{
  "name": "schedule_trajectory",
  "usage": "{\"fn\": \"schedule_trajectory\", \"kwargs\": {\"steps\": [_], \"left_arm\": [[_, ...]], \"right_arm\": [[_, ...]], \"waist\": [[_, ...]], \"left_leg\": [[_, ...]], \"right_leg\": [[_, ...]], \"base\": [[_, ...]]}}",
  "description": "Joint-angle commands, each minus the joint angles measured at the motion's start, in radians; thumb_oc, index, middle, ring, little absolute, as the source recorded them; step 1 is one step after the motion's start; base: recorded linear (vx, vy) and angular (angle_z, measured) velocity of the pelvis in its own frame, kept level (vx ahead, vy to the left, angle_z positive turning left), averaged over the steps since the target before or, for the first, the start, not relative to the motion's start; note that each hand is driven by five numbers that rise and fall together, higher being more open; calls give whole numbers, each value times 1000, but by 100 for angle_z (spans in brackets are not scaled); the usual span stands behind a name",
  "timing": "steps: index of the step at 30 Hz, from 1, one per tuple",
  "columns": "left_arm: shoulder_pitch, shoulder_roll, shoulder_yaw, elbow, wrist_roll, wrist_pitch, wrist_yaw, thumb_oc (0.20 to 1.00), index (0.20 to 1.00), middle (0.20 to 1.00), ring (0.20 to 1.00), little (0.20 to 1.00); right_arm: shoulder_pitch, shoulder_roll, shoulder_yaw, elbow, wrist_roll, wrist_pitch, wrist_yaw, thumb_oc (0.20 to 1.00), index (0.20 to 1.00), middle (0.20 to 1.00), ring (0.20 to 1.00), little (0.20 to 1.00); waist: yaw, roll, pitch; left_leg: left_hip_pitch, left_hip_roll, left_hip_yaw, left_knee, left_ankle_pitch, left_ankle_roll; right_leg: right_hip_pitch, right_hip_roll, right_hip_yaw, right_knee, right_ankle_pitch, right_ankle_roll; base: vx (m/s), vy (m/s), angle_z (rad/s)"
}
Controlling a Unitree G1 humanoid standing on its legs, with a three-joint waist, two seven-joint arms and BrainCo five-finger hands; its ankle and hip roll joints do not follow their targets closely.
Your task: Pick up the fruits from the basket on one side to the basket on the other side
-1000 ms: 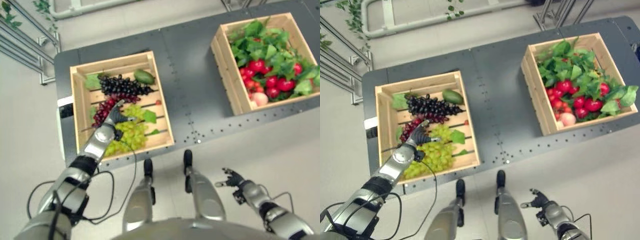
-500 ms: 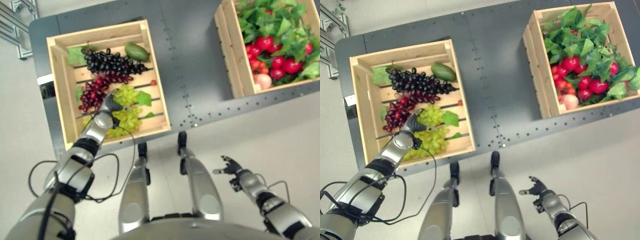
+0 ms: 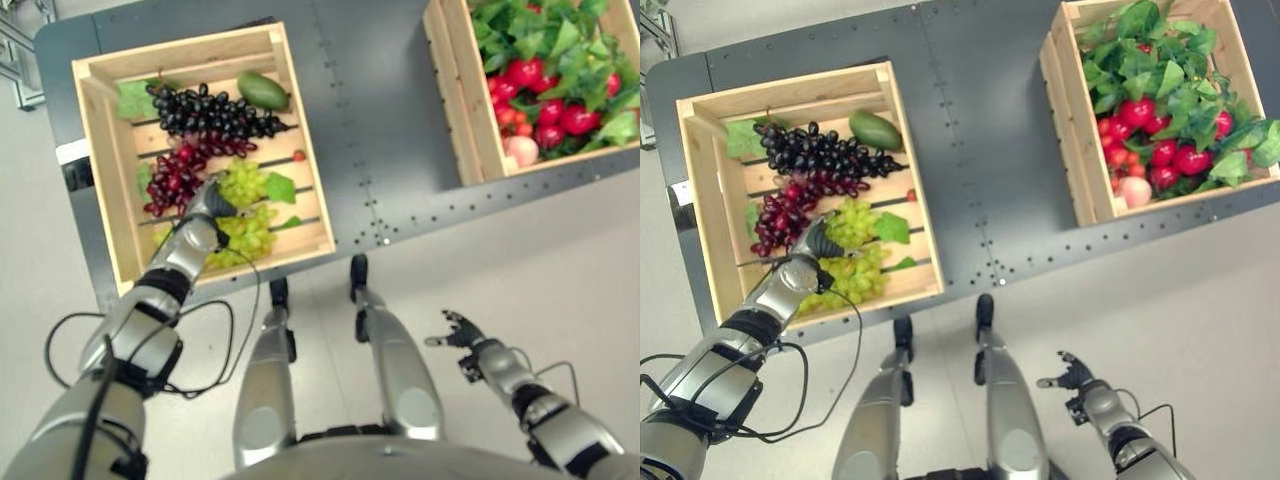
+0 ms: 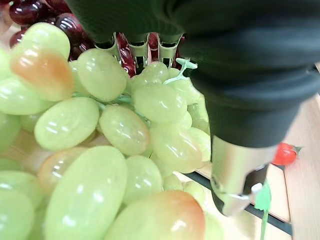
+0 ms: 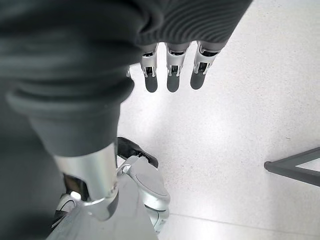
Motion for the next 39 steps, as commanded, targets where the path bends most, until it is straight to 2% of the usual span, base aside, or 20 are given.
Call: {"fn": "schedule_trajectory", "kwargs": {"steps": [1,11,19,26,27,28,39], "left_arm": [[65,35,23,38,43,30,-5,1000,1000,1000,1000,1000],[61,18,28,110,36,39,2,1000,1000,1000,1000,1000],[34,30,40,156,6,40,20,1000,1000,1000,1000,1000],[33,26,36,149,-2,40,25,1000,1000,1000,1000,1000],[37,24,37,147,-4,39,24,702,702,702,702,702],[39,22,37,142,-4,39,25,200,200,200,200,200],[74,11,42,144,-1,36,27,200,200,200,200,200]], "right_arm": [[46,-39,28,-54,30,-19,1,1000,1000,1000,1000,1000],[58,-62,47,-156,33,-20,14,1000,1000,1000,1000,1000],[75,-75,62,-220,40,-30,18,1000,1000,1000,1000,1000],[88,-85,56,-248,41,-39,19,1000,1000,1000,1000,1000],[90,-87,54,-252,40,-38,21,1000,1000,1000,1000,1000],[91,-90,53,-258,41,-39,21,1000,1000,1000,1000,1000],[92,-91,45,-265,44,-46,22,1000,1000,1000,1000,1000]], "waist": [[3,-30,-17],[-12,-56,-9],[-40,-94,-20],[-54,-98,-34],[-55,-97,-37],[-55,-96,-40],[-54,-76,-70]], "left_leg": [[-80,-33,8,85,-25,38],[-131,-20,21,123,-35,39],[-222,9,27,147,-33,40],[-261,16,21,154,-36,39],[-263,15,21,153,-36,39],[-264,14,20,152,-37,38],[-279,6,14,140,-38,35]], "right_leg": [[-59,-34,29,56,10,86],[-109,-13,46,68,15,85],[-196,11,54,77,27,88],[-240,19,54,91,20,85],[-243,19,53,93,19,84],[-244,20,54,93,17,83],[-262,12,47,89,13,82]], "base": [[-20,2,-5],[-5,-4,-8],[11,-36,-7],[28,-29,-17],[18,1,-4],[24,-6,-12],[15,6,-1]]}}
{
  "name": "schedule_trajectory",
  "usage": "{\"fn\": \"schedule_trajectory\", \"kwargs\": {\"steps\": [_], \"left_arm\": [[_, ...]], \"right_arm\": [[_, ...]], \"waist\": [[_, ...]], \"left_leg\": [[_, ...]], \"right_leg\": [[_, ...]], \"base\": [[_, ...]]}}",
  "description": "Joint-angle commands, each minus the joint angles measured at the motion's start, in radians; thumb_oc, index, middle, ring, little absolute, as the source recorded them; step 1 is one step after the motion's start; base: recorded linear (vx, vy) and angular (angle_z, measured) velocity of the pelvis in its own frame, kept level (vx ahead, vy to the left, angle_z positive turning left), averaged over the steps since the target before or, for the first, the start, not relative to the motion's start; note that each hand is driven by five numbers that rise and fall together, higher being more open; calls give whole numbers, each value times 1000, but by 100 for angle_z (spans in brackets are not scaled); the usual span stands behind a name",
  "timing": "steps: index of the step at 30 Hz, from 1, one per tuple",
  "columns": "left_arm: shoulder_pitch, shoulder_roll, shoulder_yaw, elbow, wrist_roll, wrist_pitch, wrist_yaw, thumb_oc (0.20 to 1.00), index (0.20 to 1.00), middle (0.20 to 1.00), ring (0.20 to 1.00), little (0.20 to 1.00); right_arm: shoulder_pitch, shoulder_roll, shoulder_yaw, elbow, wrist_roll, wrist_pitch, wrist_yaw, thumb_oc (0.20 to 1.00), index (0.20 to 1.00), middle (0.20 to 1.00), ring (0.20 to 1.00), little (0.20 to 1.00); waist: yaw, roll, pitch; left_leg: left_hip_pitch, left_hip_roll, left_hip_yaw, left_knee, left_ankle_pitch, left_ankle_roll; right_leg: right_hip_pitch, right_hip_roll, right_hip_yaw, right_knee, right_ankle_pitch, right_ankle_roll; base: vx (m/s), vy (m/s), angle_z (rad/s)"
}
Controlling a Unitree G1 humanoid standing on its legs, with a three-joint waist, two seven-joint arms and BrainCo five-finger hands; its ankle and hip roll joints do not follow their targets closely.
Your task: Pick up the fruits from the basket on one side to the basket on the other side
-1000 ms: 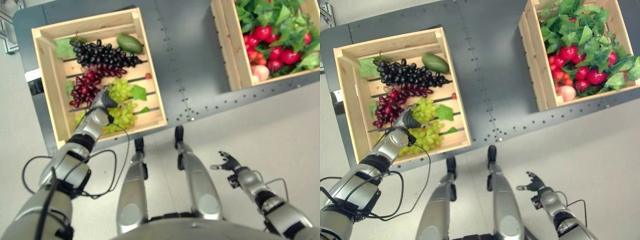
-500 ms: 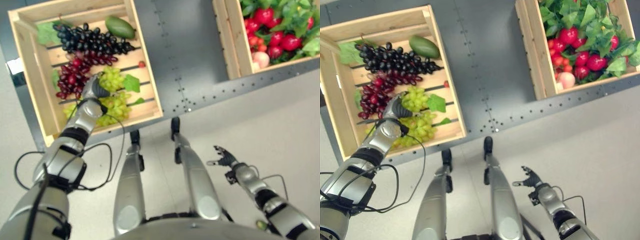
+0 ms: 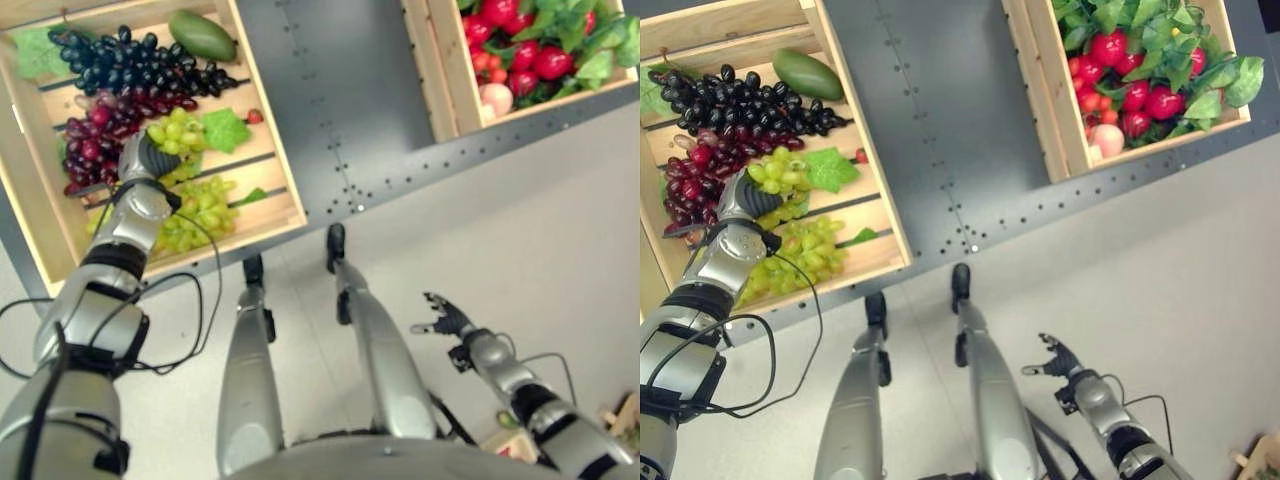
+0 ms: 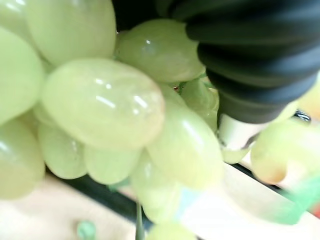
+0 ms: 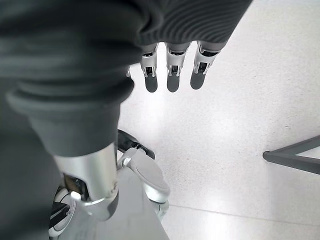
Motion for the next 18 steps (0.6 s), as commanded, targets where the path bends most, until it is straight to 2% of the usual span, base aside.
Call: {"fn": "schedule_trajectory", "kwargs": {"steps": [1,8,14,18], "left_arm": [[172,-133,-26,96,8,65,-89,200,200,200,200,200],[188,-137,-22,97,11,67,-90,200,200,200,200,200],[221,-135,9,52,-41,52,-86,200,200,200,200,200],[347,-126,82,-201,-164,-7,-94,200,200,200,200,200]], "right_arm": [[21,-57,5,-27,25,-23,0,1000,1000,1000,1000,1000],[24,-60,4,-22,18,-22,2,1000,1000,1000,1000,1000],[30,-60,0,-19,19,-20,5,1000,1000,1000,1000,1000],[50,-72,-22,-44,13,-22,4,1000,1000,1000,1000,1000]], "waist": [[-17,29,5],[-13,36,-9],[-2,40,-14],[22,60,-13]], "left_leg": [[-17,-4,-9,20,-4,22],[-20,-8,-13,19,-4,21],[-12,-13,-17,19,-2,18],[14,-24,-19,17,-3,17]], "right_leg": [[-4,2,-4,70,17,0],[-6,-1,-6,70,15,-2],[6,-5,-8,70,14,-5],[36,-10,-13,73,6,-10]], "base": [[-2,7,15],[-3,10,1],[-1,0,1],[-7,-1,-2]]}}
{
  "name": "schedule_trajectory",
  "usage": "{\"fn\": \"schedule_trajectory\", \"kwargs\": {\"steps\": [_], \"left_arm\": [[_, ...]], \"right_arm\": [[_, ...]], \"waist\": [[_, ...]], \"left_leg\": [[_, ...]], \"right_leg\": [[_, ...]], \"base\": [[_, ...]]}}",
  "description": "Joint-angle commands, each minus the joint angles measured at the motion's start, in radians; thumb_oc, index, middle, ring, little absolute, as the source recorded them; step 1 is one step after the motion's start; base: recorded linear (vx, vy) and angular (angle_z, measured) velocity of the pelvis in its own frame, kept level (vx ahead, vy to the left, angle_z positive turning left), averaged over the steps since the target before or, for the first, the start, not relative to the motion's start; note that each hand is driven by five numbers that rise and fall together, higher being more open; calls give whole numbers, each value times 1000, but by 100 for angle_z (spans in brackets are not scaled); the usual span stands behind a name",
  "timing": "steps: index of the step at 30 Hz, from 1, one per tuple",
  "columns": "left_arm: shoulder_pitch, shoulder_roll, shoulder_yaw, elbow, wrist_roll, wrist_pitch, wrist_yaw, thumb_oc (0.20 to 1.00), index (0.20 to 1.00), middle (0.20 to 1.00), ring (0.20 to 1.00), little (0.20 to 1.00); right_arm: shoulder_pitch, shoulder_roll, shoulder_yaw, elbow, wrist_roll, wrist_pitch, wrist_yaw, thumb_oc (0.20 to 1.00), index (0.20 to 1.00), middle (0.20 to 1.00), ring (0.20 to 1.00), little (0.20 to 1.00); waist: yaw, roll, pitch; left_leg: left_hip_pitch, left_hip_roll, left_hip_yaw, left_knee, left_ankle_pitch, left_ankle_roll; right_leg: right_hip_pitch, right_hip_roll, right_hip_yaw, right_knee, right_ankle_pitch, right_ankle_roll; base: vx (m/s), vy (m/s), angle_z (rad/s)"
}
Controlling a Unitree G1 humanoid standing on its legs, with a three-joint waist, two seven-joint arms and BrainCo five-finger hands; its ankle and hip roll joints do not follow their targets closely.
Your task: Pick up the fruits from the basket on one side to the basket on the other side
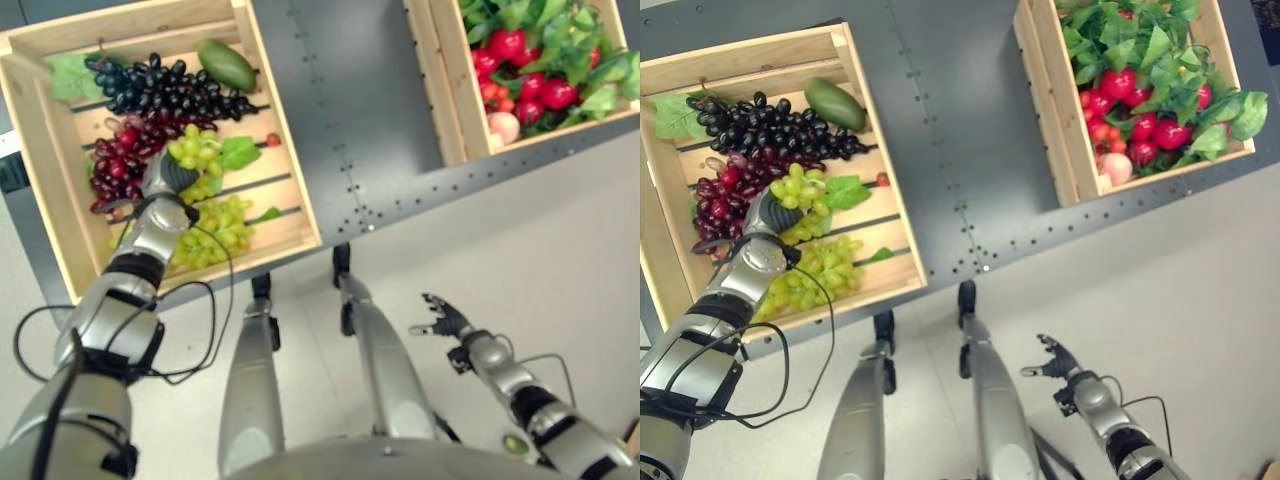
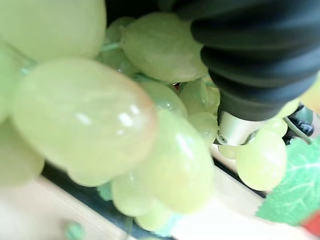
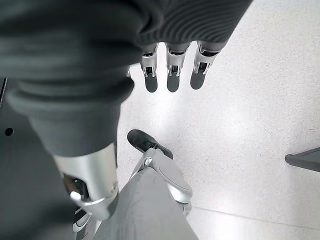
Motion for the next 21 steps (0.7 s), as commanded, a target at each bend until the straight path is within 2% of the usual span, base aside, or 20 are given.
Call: {"fn": "schedule_trajectory", "kwargs": {"steps": [1,2,3,4,5,10,17,21], "left_arm": [[237,-95,38,-87,-100,-16,-88,200,200,200,200,200],[325,-83,80,-237,-159,-48,-89,200,200,200,200,200],[360,-77,94,-296,-169,-61,-95,200,200,200,200,200],[362,-77,94,-297,-169,-60,-95,200,200,200,200,200],[442,-72,136,-385,-198,-88,-110,200,200,200,200,200],[627,-52,254,-598,-253,-122,-166,200,200,200,200,200],[742,-49,336,-727,-297,-138,-222,200,200,200,200,200],[833,-46,400,-839,-331,-139,-280,200,200,200,200,200]], "right_arm": [[51,-72,-19,-42,13,-19,3,1000,1000,1000,1000,1000],[70,-82,-42,-62,11,-23,4,1000,1000,1000,1000,1000],[82,-88,-51,-71,7,-24,5,1000,1000,1000,1000,1000],[83,-88,-51,-72,7,-24,5,1000,1000,1000,1000,1000],[104,-99,-71,-88,-3,-29,10,1000,1000,1000,1000,1000],[128,-108,-106,-69,-43,-21,27,1000,1000,1000,1000,1000],[138,-106,-128,-49,-76,-15,41,1000,1000,1000,1000,1000],[156,-120,-151,-65,-89,-9,73,1000,1000,1000,1000,1000]], "waist": [[11,49,31],[25,60,30],[30,65,30],[30,65,30],[40,75,27],[71,109,13],[93,133,-10],[109,140,-67]], "left_leg": [[29,-2,-23,-65,48,14],[55,-7,-25,-76,49,13],[66,-10,-27,-81,48,13],[67,-10,-27,-81,48,13],[98,-17,-30,-90,46,12],[216,-30,-29,-112,38,12],[337,-43,-39,-156,40,13],[433,-47,-44,-202,39,16]], "right_leg": [[25,-3,-27,61,-49,63],[50,-7,-33,58,-53,62],[61,-8,-34,57,-54,62],[61,-8,-34,57,-54,62],[97,-12,-34,47,-55,62],[227,-27,-39,24,-64,66],[361,-38,-56,-15,-72,73],[469,-43,-70,-70,-72,81]], "base": [[0,0,0],[0,0,0],[0,0,0],[13,-24,6],[23,-26,9],[45,-8,16],[57,2,16],[72,2,11]]}}
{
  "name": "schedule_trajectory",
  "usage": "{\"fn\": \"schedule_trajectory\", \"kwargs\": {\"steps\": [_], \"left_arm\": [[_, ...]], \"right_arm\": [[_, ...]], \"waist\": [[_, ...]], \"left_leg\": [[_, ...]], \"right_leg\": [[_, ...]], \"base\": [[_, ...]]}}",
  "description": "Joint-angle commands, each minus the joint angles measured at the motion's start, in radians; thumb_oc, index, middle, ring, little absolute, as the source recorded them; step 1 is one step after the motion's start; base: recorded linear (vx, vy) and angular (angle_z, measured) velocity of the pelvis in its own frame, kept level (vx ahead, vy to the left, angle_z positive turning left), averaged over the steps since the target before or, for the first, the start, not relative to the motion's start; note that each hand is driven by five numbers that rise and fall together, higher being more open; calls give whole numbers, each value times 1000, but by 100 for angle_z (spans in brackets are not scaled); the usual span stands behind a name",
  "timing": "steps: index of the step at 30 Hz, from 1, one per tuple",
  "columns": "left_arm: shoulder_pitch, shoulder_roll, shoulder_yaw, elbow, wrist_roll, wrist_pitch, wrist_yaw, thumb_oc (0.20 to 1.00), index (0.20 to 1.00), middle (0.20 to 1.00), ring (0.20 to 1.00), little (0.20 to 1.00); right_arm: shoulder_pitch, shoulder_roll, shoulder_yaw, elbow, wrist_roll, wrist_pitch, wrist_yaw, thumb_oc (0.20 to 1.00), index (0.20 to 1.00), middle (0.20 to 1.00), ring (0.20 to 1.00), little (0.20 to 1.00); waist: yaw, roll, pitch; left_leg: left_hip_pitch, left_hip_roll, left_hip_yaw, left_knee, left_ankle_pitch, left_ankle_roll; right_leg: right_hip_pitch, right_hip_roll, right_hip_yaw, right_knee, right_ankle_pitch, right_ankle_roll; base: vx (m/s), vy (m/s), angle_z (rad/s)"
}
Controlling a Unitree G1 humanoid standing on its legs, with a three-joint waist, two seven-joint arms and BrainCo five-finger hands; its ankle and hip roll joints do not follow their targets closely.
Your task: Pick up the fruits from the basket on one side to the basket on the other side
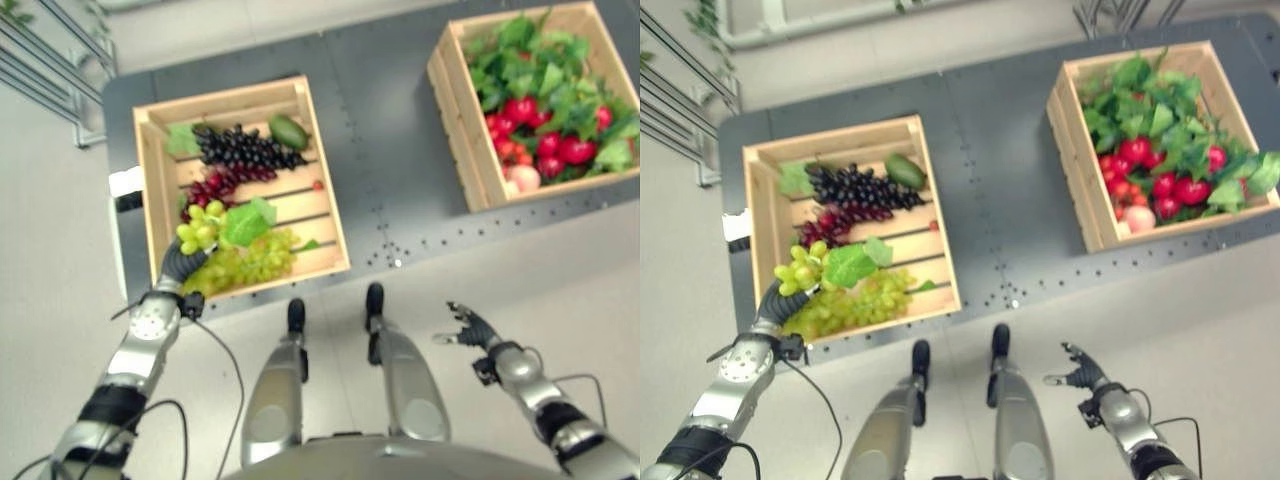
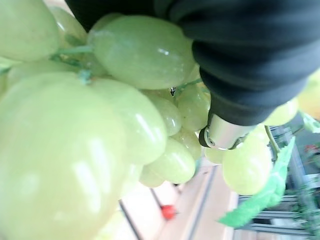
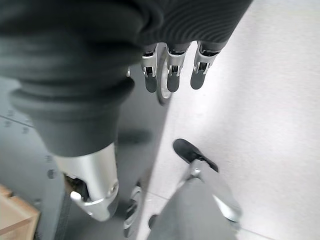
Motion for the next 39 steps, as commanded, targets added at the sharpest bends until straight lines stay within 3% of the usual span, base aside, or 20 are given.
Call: {"fn": "schedule_trajectory", "kwargs": {"steps": [1,9,12,13,14,15,16,22,23,24,26,30,32,37,39], "left_arm": [[62,21,82,-111,-41,-57,-49,200,200,200,200,200],[99,71,148,-181,-73,-62,-122,200,200,200,200,200],[108,139,172,-256,-139,-73,-171,200,200,200,200,200],[110,138,172,-258,-139,-72,-172,200,200,200,200,200],[110,186,176,-301,-174,-76,-201,200,200,200,200,200],[111,185,177,-302,-175,-75,-201,200,200,200,200,200],[108,231,173,-323,-253,-86,-237,200,200,200,200,200],[72,329,146,-346,-375,-90,-266,200,200,200,200,200],[54,393,118,-345,-434,-83,-293,200,200,200,200,200],[53,393,118,-344,-434,-84,-294,200,200,200,200,200],[10,512,68,-325,-509,-63,-340,200,200,200,200,200],[-126,630,-36,-261,-571,-59,-351,200,200,200,200,200],[-172,646,-71,-245,-581,-62,-345,200,200,200,200,200],[-411,735,-308,-239,-653,-39,-384,200,200,200,200,200],[-473,728,-365,-229,-664,-39,-381,200,200,200,200,200]], "right_arm": [[55,-59,-14,-48,-13,-4,39,1000,1000,1000,1000,1000],[91,-198,-67,-209,47,-17,142,1000,1000,1000,1000,1000],[115,-329,-132,-350,214,-12,250,1000,1000,1000,1000,1000],[119,-331,-134,-354,216,-9,251,1000,1000,1000,1000,1000],[110,-408,-142,-409,276,-2,300,1000,1000,1000,1000,1000],[111,-410,-142,-411,278,-1,301,1000,1000,1000,1000,1000],[99,-477,-150,-475,368,5,334,1000,1000,1000,1000,1000],[-9,-559,-118,-556,505,-3,348,1000,1000,1000,1000,1000],[-61,-590,-74,-585,551,1,369,1000,1000,1000,1000,1000],[-64,-590,-72,-584,552,1,369,1000,1000,1000,1000,1000],[-162,-650,24,-606,588,1,381,1000,1000,1000,1000,1000],[-310,-661,133,-588,655,-5,359,1000,1000,1000,1000,1000],[-349,-661,161,-585,669,-8,349,1000,1000,1000,1000,1000],[-560,-631,355,-569,727,1,338,1000,1000,1000,1000,1000],[-617,-611,412,-557,730,4,338,1000,1000,1000,1000,1000]], "waist": [[1,-18,-115],[9,-30,-225],[5,-41,-283],[6,-40,-282],[7,-46,-304],[7,-45,-303],[7,-51,-321],[14,-56,-362],[17,-56,-381],[17,-56,-380],[20,-55,-404],[20,-53,-425],[22,-52,-428],[20,-52,-443],[22,-53,-445]], "left_leg": [[-22,-36,22,30,-21,14],[87,-26,13,-51,-14,14],[140,-18,14,-89,-11,13],[142,-18,14,-90,-11,13],[164,-16,16,-95,-16,14],[165,-16,16,-95,-16,14],[189,-16,18,-98,-22,14],[233,-11,21,-101,-35,12],[241,-8,21,-108,-34,10],[242,-8,21,-109,-34,10],[252,-6,22,-119,-30,7],[263,-3,22,-129,-25,3],[265,-3,20,-132,-24,3],[271,-4,21,-132,-22,1],[274,-4,21,-133,-22,0]], "right_leg": [[66,-11,5,-43,2,79],[169,-8,-24,-98,-2,85],[208,-9,-35,-99,-13,89],[210,-9,-35,-99,-13,89],[223,-11,-38,-91,-21,92],[224,-11,-38,-90,-21,92],[241,-12,-40,-86,-26,93],[288,-11,-42,-88,-39,96],[300,-10,-47,-95,-41,98],[301,-10,-47,-95,-41,98],[311,-7,-51,-107,-37,100],[322,-6,-57,-116,-33,101],[324,-6,-58,-118,-32,101],[329,-6,-60,-114,-29,102],[330,-6,-60,-114,-28,101]], "base": [[50,-3,12],[72,-4,8],[95,12,6],[103,13,3],[69,5,2],[136,9,7],[106,4,14],[84,-5,2],[35,-8,-1],[63,-12,2],[44,-9,5],[16,-5,4],[0,0,0],[0,0,0],[0,0,0]]}}
